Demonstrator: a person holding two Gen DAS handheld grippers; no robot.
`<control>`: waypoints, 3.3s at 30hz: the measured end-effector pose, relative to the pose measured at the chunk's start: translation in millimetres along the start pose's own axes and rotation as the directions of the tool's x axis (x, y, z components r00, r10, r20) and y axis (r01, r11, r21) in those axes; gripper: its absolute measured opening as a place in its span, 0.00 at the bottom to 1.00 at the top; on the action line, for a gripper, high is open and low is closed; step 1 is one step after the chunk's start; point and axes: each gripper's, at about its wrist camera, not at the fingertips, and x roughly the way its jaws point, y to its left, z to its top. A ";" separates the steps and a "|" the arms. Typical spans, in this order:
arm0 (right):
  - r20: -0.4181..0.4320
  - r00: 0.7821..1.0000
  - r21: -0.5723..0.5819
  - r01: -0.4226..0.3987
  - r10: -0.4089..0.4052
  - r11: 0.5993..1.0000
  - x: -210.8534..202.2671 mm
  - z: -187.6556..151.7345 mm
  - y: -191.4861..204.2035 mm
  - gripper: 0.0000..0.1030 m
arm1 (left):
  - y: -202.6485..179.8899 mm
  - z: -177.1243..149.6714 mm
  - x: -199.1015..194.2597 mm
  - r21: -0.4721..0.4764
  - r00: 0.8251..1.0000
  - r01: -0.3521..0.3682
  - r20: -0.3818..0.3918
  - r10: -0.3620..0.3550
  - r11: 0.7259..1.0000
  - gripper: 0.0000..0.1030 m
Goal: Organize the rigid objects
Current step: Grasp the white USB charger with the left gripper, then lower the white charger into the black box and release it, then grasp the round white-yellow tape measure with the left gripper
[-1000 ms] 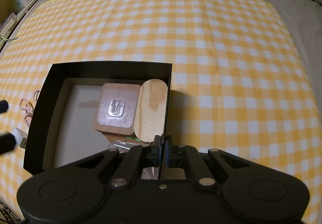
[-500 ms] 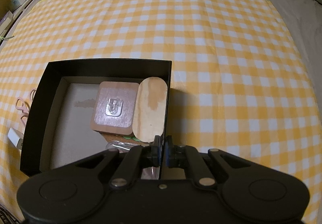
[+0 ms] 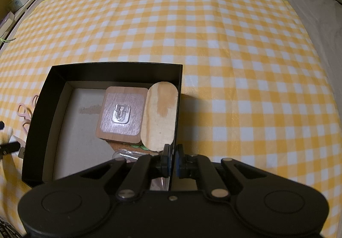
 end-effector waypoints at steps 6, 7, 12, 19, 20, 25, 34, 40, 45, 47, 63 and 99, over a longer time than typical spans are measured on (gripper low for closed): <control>-0.001 1.000 0.001 0.001 -0.001 1.000 1.4 0.9 0.9 0.05 | -1.3 -1.8 10.4 0.010 0.999 0.000 -0.035 0.000 1.000 0.79; -0.001 1.000 0.001 0.000 0.000 1.000 2.1 1.2 0.8 0.05 | -1.4 -0.8 12.3 0.010 0.999 0.001 -0.041 -0.001 1.000 0.76; 0.000 1.000 0.000 0.000 0.000 1.000 1.7 1.1 1.2 0.05 | 3.9 2.8 12.1 0.009 0.999 0.005 -0.036 -0.005 1.000 0.62; 0.000 1.000 0.001 0.002 -0.002 1.000 1.5 0.9 1.4 0.05 | 10.0 17.7 -16.1 -0.056 0.996 0.025 0.086 -0.021 0.998 0.62; 0.000 1.000 0.002 0.002 -0.002 1.000 1.5 0.8 1.5 0.05 | 8.5 21.2 -21.6 -0.057 0.994 0.038 0.105 -0.032 0.998 0.62; 0.000 1.000 0.002 0.002 -0.002 1.000 1.5 0.9 1.7 0.05 | -14.3 36.3 -44.4 -0.039 0.975 0.150 0.172 -0.141 0.988 0.62; 0.001 1.000 0.003 0.004 -0.004 1.000 0.8 0.6 2.3 0.05 | -97.5 35.0 -38.0 0.068 0.937 0.335 0.084 -0.340 0.940 0.62; 0.001 1.000 0.003 0.003 -0.003 1.000 0.3 0.3 2.6 0.05 | -119.0 32.3 -11.4 -0.009 0.934 0.357 -0.019 -0.357 0.934 0.62; 0.001 1.000 0.003 0.004 -0.004 1.000 0.6 0.3 3.2 0.05 | -127.4 30.7 4.5 -0.068 0.945 0.314 -0.070 -0.319 0.947 0.62; 0.001 1.000 0.003 0.003 -0.003 1.000 -0.2 -0.1 3.3 0.05 | -131.0 32.5 7.4 -0.068 0.950 0.299 -0.066 -0.304 0.952 0.62; 0.002 1.000 0.003 0.004 -0.004 1.000 1.1 -0.2 4.4 0.05 | -134.7 33.2 9.0 -0.048 0.952 0.292 -0.078 -0.295 0.955 0.76; 0.002 1.000 0.005 0.007 -0.008 1.000 2.2 0.0 6.0 0.05 | -5.6 38.2 -47.2 0.009 0.976 0.061 0.209 -0.061 0.998 1.00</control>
